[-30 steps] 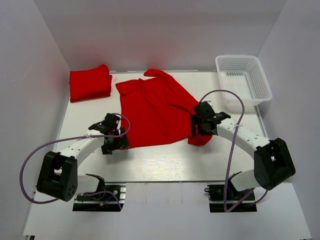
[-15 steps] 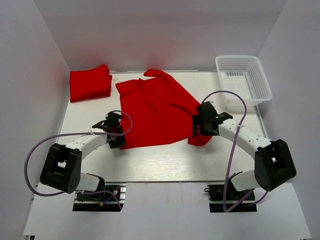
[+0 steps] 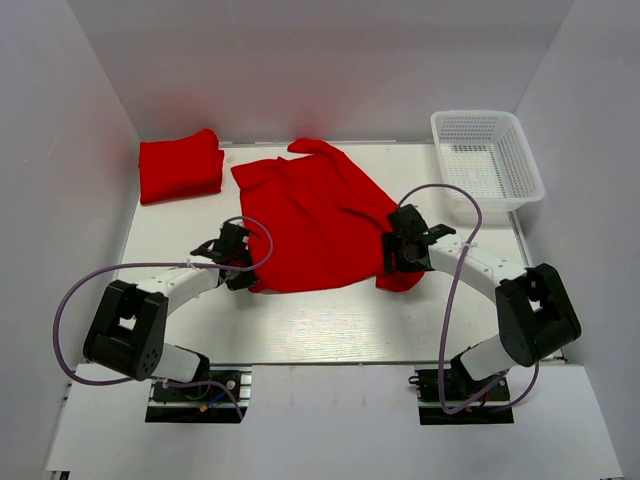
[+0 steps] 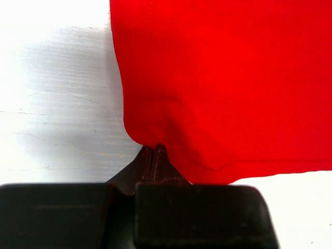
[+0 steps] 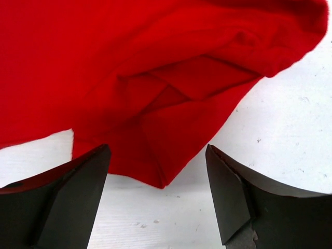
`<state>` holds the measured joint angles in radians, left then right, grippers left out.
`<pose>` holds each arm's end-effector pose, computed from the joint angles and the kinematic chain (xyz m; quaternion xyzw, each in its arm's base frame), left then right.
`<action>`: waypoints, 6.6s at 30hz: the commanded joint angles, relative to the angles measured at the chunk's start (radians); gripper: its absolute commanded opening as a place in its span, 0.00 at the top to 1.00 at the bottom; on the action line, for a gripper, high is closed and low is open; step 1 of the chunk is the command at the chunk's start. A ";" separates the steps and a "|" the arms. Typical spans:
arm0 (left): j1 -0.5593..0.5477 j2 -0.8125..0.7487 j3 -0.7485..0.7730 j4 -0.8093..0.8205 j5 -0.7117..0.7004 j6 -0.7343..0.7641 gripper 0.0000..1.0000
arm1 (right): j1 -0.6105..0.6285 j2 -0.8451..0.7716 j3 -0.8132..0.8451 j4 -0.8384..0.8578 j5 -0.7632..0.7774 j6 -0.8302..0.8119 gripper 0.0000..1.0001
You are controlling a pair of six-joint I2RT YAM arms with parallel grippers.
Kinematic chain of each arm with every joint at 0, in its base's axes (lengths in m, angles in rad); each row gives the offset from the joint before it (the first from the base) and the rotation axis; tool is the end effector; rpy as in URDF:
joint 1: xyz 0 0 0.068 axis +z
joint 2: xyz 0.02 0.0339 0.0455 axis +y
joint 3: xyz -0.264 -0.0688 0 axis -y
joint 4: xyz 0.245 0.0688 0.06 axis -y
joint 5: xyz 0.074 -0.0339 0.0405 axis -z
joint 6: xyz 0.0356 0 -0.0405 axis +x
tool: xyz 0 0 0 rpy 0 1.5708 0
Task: Fold and stack the t-shirts
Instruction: Flatten out the tshirt, then fold the flattened tshirt in 1/3 of the way
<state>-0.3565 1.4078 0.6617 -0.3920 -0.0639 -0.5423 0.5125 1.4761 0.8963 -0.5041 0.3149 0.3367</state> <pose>0.2292 -0.0829 0.1523 -0.0974 0.9713 -0.0651 0.2068 0.2523 0.1293 0.1970 -0.0465 0.9581 -0.0406 0.2796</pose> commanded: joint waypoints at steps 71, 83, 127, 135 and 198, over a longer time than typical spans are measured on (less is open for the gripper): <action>0.005 -0.403 1.472 -0.087 0.019 0.487 1.00 | -0.035 -0.659 1.095 0.432 0.148 -0.519 1.00; 0.016 -0.454 1.537 -0.094 0.145 0.464 1.00 | -0.037 -0.709 1.176 0.414 0.110 -0.528 1.00; 0.283 1.005 1.331 0.222 0.082 0.320 1.00 | -0.259 0.923 1.221 0.466 0.007 -0.271 1.00; 0.315 0.956 1.275 0.222 0.121 0.320 1.00 | -0.264 0.798 1.135 0.411 -0.008 -0.248 1.00; 0.373 0.548 0.981 -0.113 0.012 0.392 0.00 | -0.261 0.177 0.490 -0.111 -0.128 0.055 0.10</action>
<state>0.0113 2.0502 1.5845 -0.4652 -0.0166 -0.1448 0.2508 1.6981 1.3293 -0.6979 0.1875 0.4854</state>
